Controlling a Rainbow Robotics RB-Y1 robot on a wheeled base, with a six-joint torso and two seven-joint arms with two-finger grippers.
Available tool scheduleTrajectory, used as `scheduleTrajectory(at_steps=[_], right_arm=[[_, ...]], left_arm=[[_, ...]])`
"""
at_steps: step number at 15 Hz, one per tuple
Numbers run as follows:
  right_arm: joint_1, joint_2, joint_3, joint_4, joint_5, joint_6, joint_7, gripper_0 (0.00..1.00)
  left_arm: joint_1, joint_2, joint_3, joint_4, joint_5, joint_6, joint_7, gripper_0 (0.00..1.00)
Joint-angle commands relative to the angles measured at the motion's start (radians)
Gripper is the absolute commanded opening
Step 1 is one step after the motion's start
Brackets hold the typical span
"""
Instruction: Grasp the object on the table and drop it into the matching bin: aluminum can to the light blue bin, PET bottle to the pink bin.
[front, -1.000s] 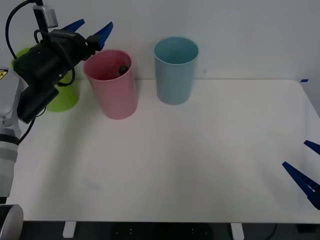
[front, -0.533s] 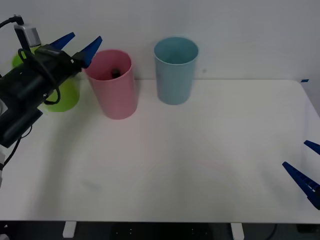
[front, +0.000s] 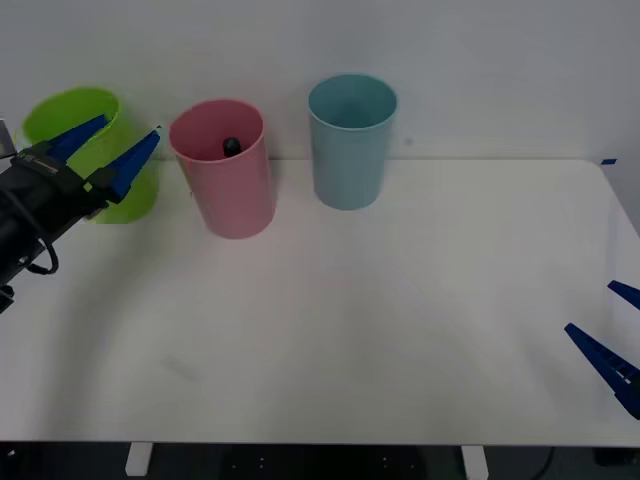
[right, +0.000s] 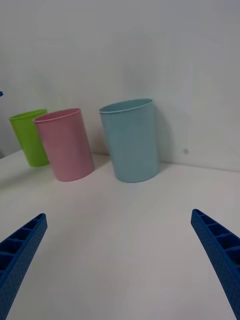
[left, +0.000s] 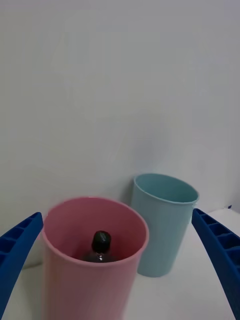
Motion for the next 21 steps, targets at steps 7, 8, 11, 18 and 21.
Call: scheduleTrajectory(at_steps=[7, 8, 11, 18, 21], right_arm=[[0.000, 0.000, 0.000, 0.000, 0.000, 0.000, 0.000, 1.00], [0.000, 0.000, 0.000, 0.000, 0.000, 0.000, 0.000, 1.00], [0.000, 0.000, 0.000, 0.000, 0.000, 0.000, 0.000, 1.00], [0.000, 0.000, 0.000, 0.000, 0.000, 0.000, 0.000, 1.00], [0.000, 0.000, 0.000, 0.000, 0.000, 0.000, 0.000, 1.00]], left_arm=[[0.234, 0.031, 0.125, -0.086, 0.116, -0.109, -0.163, 1.00], [0.256, 0.042, 0.129, -0.086, 0.130, -0.114, -0.190, 1.00], [0.311, 0.070, 0.157, -0.086, 0.178, -0.166, -0.227, 1.00], [0.434, 0.114, 0.232, -0.086, 0.250, -0.283, -0.202, 1.00], [0.494, 0.122, 0.249, -0.086, 0.256, -0.307, -0.209, 1.00]])
